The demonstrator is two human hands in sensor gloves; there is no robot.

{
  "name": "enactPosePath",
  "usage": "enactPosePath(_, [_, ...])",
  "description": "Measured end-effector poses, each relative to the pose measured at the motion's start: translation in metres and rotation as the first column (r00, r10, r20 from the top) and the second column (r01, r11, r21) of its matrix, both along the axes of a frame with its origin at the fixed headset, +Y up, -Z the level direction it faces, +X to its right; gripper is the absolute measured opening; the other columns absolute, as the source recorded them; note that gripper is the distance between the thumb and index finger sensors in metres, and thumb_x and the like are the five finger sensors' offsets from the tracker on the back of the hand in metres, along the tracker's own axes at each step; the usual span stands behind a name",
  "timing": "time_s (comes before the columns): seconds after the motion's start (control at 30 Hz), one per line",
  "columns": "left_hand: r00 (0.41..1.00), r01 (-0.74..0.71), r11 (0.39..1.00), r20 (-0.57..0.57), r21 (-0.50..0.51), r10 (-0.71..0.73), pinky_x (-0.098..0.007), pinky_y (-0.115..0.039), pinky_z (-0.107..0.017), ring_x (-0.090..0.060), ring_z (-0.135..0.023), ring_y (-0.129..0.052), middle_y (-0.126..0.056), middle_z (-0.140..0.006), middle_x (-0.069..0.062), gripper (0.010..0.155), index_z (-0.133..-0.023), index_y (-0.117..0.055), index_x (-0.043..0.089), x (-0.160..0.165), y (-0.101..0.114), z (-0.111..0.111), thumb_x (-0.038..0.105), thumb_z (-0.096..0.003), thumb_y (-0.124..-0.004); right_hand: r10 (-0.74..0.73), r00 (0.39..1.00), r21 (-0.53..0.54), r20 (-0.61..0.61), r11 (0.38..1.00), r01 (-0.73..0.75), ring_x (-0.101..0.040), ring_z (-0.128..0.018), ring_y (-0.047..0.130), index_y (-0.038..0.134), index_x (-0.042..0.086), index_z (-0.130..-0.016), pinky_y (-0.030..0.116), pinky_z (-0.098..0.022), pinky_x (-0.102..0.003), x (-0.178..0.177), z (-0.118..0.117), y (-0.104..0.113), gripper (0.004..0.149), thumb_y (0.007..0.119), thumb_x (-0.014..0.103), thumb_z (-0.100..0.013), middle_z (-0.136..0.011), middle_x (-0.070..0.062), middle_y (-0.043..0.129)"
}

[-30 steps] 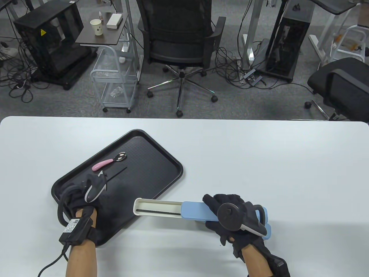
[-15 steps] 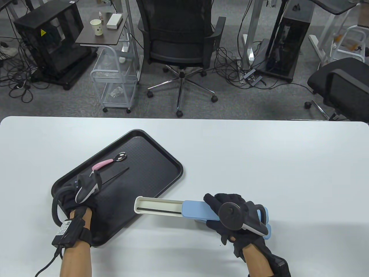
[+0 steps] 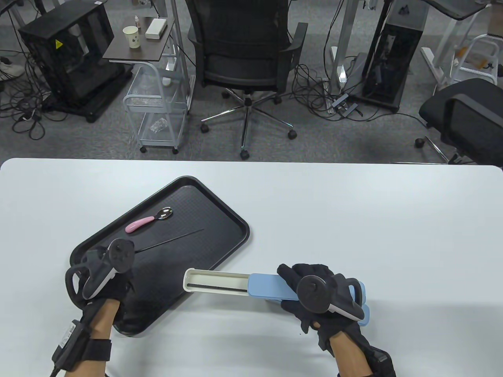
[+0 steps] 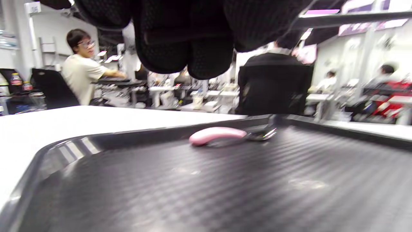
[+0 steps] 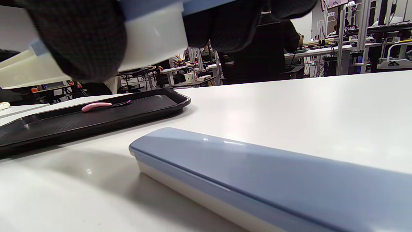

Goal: Slide to open lunch boxes and place utensils

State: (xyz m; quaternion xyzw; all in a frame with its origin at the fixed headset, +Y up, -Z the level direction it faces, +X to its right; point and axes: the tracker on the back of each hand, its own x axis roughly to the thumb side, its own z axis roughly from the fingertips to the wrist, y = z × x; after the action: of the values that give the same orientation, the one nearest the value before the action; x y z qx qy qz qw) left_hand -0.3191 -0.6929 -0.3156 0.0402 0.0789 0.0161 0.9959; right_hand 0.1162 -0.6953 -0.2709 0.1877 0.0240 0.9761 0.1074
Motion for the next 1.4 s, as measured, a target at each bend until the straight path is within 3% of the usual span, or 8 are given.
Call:
enactPosePath(0.1, [0.996,-0.057,0.995,0.077,0.078,0.051,-0.057,-0.052,-0.069,-0.028,-0.083,-0.079,-0.081,-0.090,0.002,0.043,-0.087,-0.068,0.041,0.010,0.003,0.018,0.035,-0.0441,-0.069,0.005,1.000,-0.005,0.004,1.000,-0.005,-0.038,-0.096,0.064,0.049,0.034,-0.107,0.044,-0.075,-0.065,0.001,-0.001,-0.001,0.077,0.089,0.049,-0.043,-0.106,-0.010,0.055])
enactPosePath(0.3, [0.986,-0.056,0.991,0.164,0.123,0.036,-0.059,-0.046,-0.071,-0.027,-0.086,-0.076,-0.078,-0.093,0.003,0.043,-0.086,-0.067,0.044,0.022,0.007,0.034,0.035,-0.0444,-0.068,0.009,1.000,-0.009,0.020,1.000,-0.009,-0.038,-0.096,0.063,0.049,0.033,-0.107,0.044,-0.074,-0.065,0.003,-0.002,-0.002,0.077,0.089,0.048,-0.043,-0.106,-0.010,0.055])
enactPosePath(0.93, [0.935,0.092,0.976,0.319,0.196,-0.152,-0.060,-0.043,-0.073,-0.027,-0.084,-0.074,-0.077,-0.092,0.003,0.043,-0.085,-0.071,0.045,0.067,0.005,0.050,0.033,-0.0441,-0.071,0.011,1.000,-0.002,0.011,1.000,-0.011,-0.038,-0.096,0.063,0.049,0.034,-0.107,0.044,-0.075,-0.065,-0.001,-0.001,-0.003,0.077,0.089,0.048,-0.043,-0.106,-0.010,0.055])
enactPosePath(1.4, [0.786,0.179,0.936,0.529,0.302,-0.321,-0.059,-0.047,-0.072,-0.025,-0.081,-0.078,-0.080,-0.089,0.005,0.045,-0.085,-0.076,0.041,0.132,-0.001,0.073,0.031,-0.0419,-0.075,0.016,0.998,0.019,-0.060,1.000,-0.015,-0.038,-0.097,0.064,0.049,0.034,-0.107,0.044,-0.075,-0.065,-0.022,0.007,-0.003,0.077,0.090,0.048,-0.042,-0.106,-0.009,0.055])
